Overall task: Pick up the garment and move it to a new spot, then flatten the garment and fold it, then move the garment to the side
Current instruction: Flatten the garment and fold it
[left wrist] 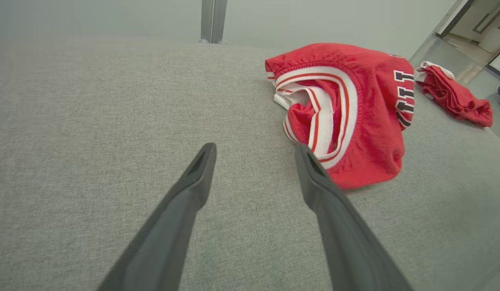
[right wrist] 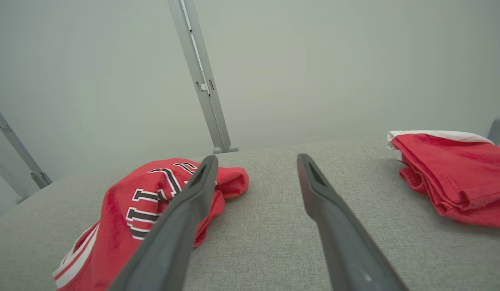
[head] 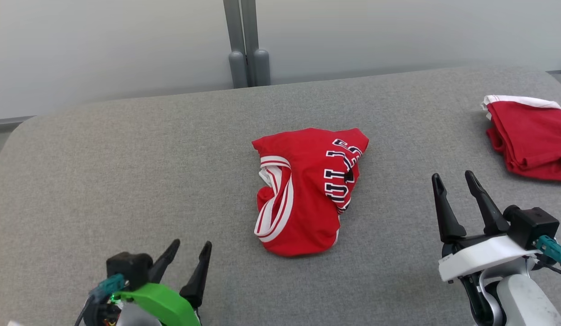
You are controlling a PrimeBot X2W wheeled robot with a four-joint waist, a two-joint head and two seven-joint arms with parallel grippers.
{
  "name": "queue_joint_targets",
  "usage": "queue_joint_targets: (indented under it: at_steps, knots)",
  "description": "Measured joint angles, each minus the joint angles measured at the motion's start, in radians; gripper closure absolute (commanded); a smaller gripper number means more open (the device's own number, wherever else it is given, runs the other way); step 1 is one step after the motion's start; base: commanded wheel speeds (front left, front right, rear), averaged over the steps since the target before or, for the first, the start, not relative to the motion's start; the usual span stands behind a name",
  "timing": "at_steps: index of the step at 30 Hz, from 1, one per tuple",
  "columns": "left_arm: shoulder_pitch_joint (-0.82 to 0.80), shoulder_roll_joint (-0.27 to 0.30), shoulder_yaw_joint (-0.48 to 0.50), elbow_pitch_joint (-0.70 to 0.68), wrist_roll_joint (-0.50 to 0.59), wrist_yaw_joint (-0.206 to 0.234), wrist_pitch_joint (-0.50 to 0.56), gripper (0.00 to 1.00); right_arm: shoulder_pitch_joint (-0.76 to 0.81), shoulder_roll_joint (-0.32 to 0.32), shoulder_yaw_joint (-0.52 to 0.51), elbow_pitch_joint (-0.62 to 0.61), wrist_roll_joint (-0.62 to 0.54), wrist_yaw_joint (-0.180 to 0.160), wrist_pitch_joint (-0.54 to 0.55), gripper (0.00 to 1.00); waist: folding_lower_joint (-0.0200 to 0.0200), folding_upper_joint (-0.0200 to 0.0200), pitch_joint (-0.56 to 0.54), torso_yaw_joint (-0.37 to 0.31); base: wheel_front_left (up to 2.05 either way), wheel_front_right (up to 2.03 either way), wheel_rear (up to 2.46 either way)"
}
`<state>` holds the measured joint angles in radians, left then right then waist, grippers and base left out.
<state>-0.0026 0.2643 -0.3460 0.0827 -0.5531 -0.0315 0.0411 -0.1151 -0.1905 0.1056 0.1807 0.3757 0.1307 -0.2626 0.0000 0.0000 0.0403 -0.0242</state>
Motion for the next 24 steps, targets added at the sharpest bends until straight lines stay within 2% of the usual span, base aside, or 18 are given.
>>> queue_joint_targets:
  at_steps: [7, 14, 21, 22, 24]
  knots:
    - [-0.112, 0.001, -0.087, 0.083, -0.071, -0.067, 0.201, 0.0, -0.033, -0.018, 0.012, -0.002, 0.002, 0.0, 0.0, 0.0, 0.0, 0.0, 0.033, -0.022, 0.0, 0.0, 0.0]
    - [-0.215, -0.021, -0.153, 0.162, -0.122, -0.092, 0.221, 0.0, -0.063, -0.03, 0.013, -0.008, 0.004, 0.0, 0.0, 0.0, 0.0, 0.0, 0.081, -0.061, 0.0, 0.0, 0.0]
    - [-0.268, -0.007, -0.224, 0.214, -0.17, -0.096, 0.212, 0.0, -0.073, -0.02, 0.012, -0.005, 0.01, 0.0, 0.0, 0.0, 0.0, 0.0, 0.112, -0.113, 0.0, 0.0, 0.0]
    - [-0.271, -0.001, -0.234, 0.212, -0.18, -0.096, 0.207, 0.06, -0.073, -0.019, 0.012, -0.004, 0.01, 0.0, 0.0, 0.0, 0.0, 0.0, 0.115, -0.119, 0.0, 0.0, 0.0]
    - [-0.274, 0.013, -0.248, 0.205, -0.198, -0.096, 0.194, 0.51, -0.073, -0.016, 0.01, -0.002, 0.01, 0.0, 0.0, 0.0, 0.0, 0.0, 0.118, -0.128, 0.0, 0.0, 0.0]
